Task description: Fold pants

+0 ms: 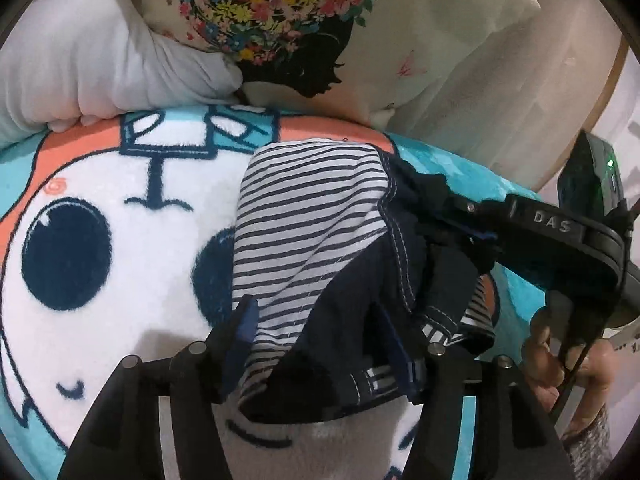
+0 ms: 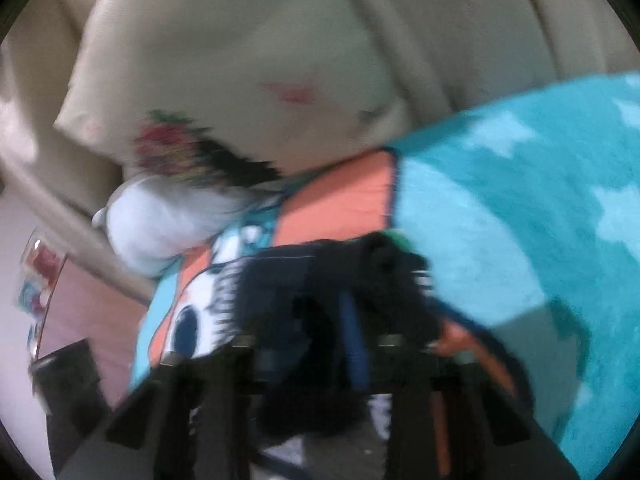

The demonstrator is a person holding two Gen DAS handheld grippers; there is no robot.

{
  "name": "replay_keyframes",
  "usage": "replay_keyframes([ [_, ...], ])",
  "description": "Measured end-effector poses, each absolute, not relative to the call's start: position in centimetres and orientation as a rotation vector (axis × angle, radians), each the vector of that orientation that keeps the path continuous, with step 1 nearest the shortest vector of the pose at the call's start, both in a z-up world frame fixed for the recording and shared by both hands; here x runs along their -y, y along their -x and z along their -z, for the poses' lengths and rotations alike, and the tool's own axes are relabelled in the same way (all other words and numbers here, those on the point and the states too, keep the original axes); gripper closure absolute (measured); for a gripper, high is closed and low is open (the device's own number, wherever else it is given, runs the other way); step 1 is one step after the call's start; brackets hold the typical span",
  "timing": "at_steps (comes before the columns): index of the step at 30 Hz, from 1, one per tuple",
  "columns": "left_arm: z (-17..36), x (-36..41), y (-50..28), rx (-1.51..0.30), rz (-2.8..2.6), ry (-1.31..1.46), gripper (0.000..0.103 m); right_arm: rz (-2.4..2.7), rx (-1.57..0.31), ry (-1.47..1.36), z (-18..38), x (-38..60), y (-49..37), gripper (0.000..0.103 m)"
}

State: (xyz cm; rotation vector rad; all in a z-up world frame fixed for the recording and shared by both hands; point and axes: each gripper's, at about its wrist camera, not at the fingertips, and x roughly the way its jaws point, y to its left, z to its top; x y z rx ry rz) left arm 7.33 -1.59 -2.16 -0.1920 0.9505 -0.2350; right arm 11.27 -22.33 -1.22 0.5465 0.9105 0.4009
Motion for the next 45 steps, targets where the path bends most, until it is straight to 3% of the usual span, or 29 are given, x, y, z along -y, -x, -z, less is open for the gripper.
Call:
replay_keyframes([
  [8, 0.7, -0.4, -4.6, -0.886, 0.152, 0.201, 0.037, -0.321, -0.773, -0.411, -2.6, 22.8, -6.5, 0.093],
  [11, -0.3, -1.1, -3.0, -0.826, 0.075, 0.162, 0.036, -0.415, -0.755, -0.400, -2.2, 21.7, -4.9, 0.085],
  [13, -1.3, -1.5, -1.9, -0.766, 0.012, 0.130, 0.034, -0.430, -0.820, -0.363, -0.4, 20.6, -5.3, 0.073],
  [17, -3.2, -1.9, 0.5, -0.620, -0.110, 0.068, 0.021, -0.371, -0.839, -0.407, 0.6, 21.3, -5.0, 0.073],
  [21, -5.1, -1.9, 3.3, -0.419, -0.256, 0.030, 0.006, -0.350, -0.788, -0.360, -0.9, 21.3, -2.8, 0.065],
  [28, -7.3, -1.4, 6.5, -0.249, -0.301, -0.001, 0.001, -0.351, -0.745, -0.300, -2.0, 19.7, -0.1, 0.063],
  [34, -7.5, -0.6, 6.6, -0.291, -0.224, -0.017, 0.001, -0.366, -0.705, -0.223, -2.8, 17.8, 1.3, 0.057],
  [45, -4.2, 1.0, 3.4, -0.518, -0.079, -0.014, 0.001, -0.290, -0.754, -0.134, -1.7, 17.0, 0.9, 0.055],
])
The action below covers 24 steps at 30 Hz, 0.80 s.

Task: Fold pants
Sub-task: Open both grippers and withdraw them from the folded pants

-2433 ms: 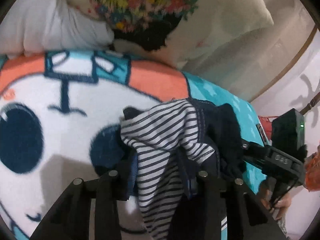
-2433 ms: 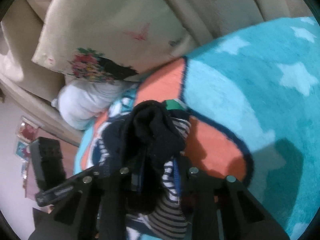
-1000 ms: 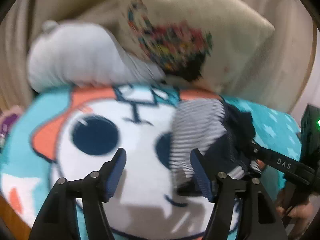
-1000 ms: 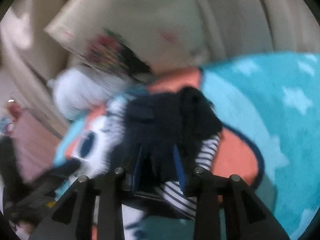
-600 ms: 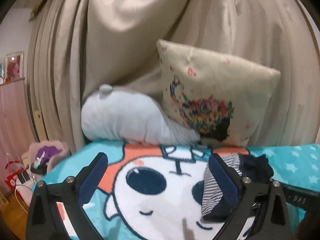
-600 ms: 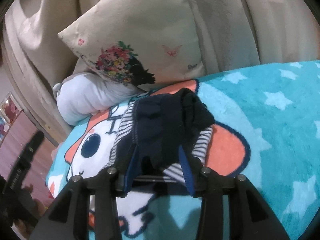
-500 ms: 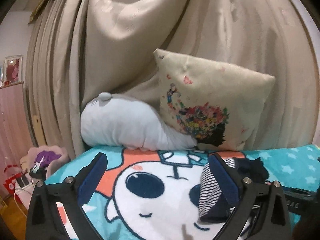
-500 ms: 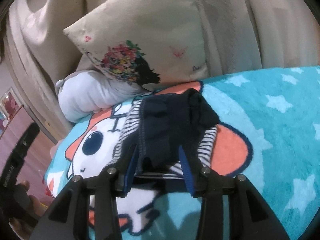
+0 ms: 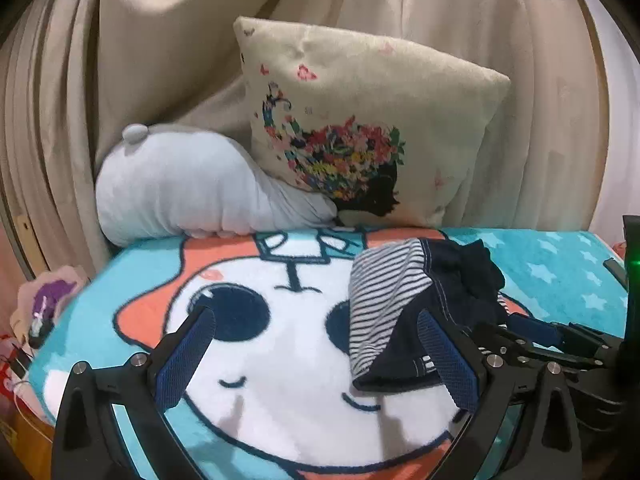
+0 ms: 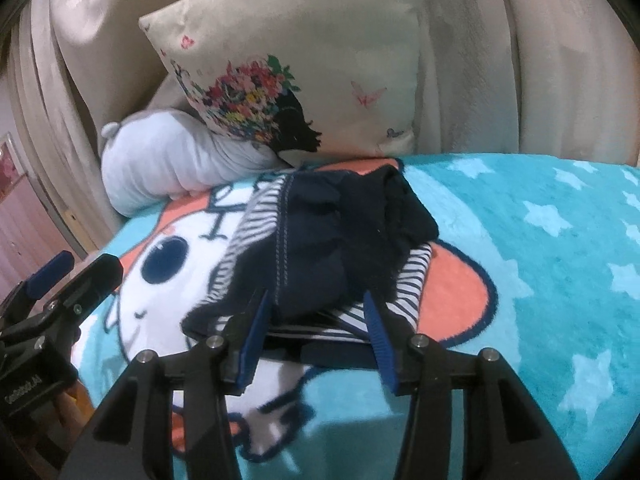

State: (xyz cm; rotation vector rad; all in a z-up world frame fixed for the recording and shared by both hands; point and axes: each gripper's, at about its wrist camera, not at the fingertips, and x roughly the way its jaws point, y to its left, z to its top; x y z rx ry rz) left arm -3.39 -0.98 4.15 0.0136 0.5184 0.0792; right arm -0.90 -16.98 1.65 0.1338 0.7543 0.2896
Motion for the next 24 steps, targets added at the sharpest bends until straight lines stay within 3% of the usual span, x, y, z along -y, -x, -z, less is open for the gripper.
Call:
replay_keyframes([
  [4, -3.3, 0.4, 2.7, -0.565, -0.075, 0.019, 0.001, -0.275, -0.780, -0.120, -1.0, 16.8, 0.5, 0.050],
  [24, -1.5, -0.7, 1.3, -0.660, -0.091, 0.078, 0.001, -0.263, -0.808, -0.070, 0.0, 15.9, -0.1, 0.046],
])
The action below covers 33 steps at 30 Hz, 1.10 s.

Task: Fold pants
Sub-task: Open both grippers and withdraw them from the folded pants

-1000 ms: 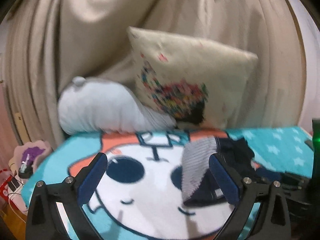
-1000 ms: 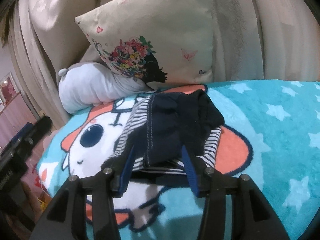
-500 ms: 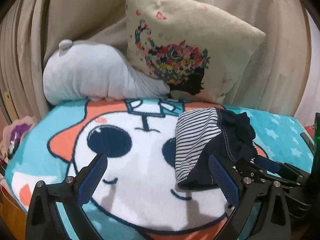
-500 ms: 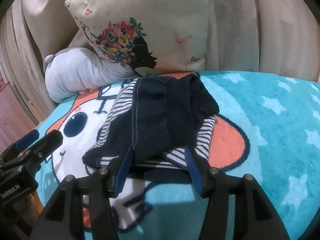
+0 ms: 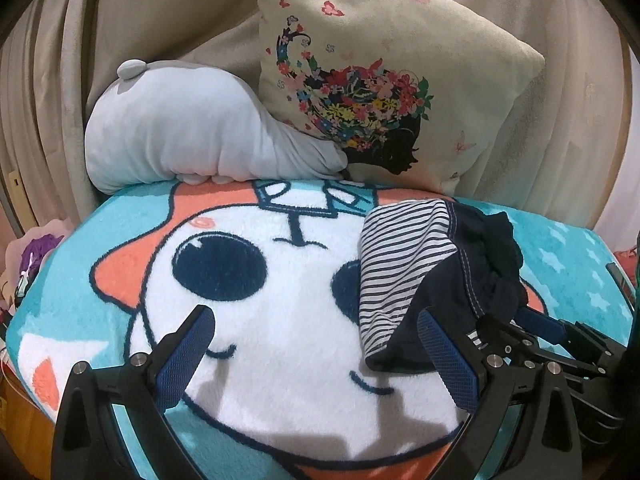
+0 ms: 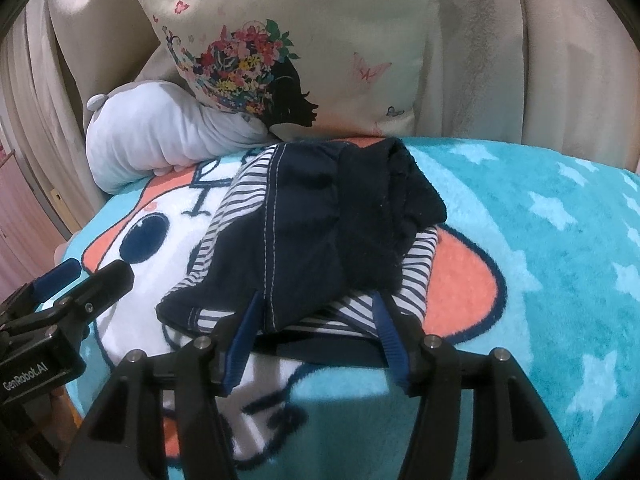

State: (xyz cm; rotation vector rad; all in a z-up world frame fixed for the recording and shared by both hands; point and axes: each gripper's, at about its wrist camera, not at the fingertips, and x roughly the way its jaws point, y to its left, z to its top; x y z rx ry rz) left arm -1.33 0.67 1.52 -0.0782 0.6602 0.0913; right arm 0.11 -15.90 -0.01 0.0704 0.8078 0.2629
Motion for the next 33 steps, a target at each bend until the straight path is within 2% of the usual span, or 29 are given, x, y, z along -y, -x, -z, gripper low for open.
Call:
replay_keyframes([
  [33, -0.1, -0.5, 1.3, -0.730, -0.062, 0.104, 0.001, -0.255, -0.800, -0.013, 0.2, 15.0, 0.4, 0.042],
])
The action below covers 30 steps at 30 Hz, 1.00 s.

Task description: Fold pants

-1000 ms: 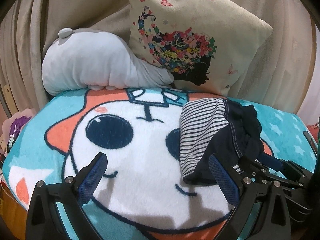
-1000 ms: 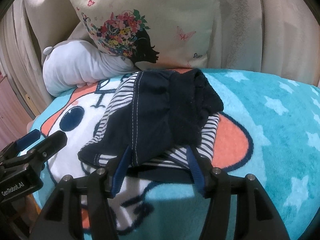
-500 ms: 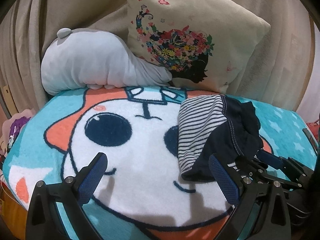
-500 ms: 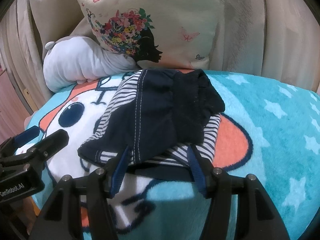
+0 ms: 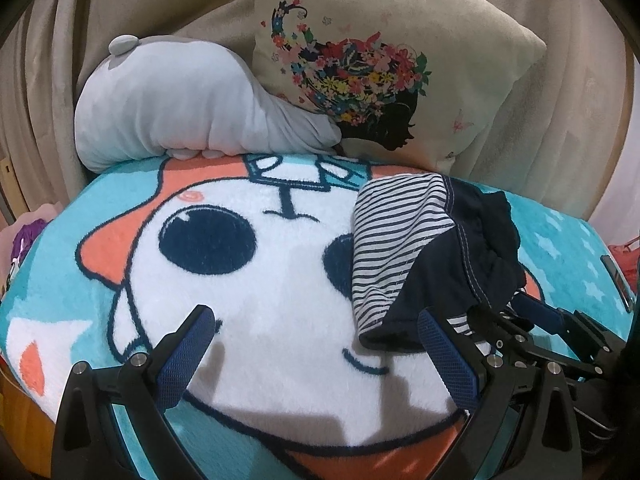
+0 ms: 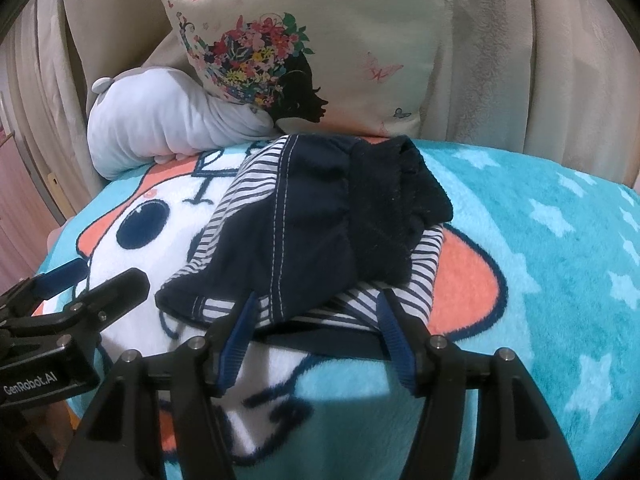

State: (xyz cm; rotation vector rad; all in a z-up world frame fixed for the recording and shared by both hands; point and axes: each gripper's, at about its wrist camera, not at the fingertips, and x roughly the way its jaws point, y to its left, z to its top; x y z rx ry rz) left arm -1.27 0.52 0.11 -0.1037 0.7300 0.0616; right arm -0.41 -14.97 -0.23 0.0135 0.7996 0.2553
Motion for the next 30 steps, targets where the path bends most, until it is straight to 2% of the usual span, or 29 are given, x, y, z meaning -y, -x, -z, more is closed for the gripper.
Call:
replay_keyframes([
  [30, 0.24, -0.08, 1.08, -0.748, -0.014, 0.125, 0.001, -0.253, -0.793, 0.031, 0.08, 15.15, 0.78, 0.041],
])
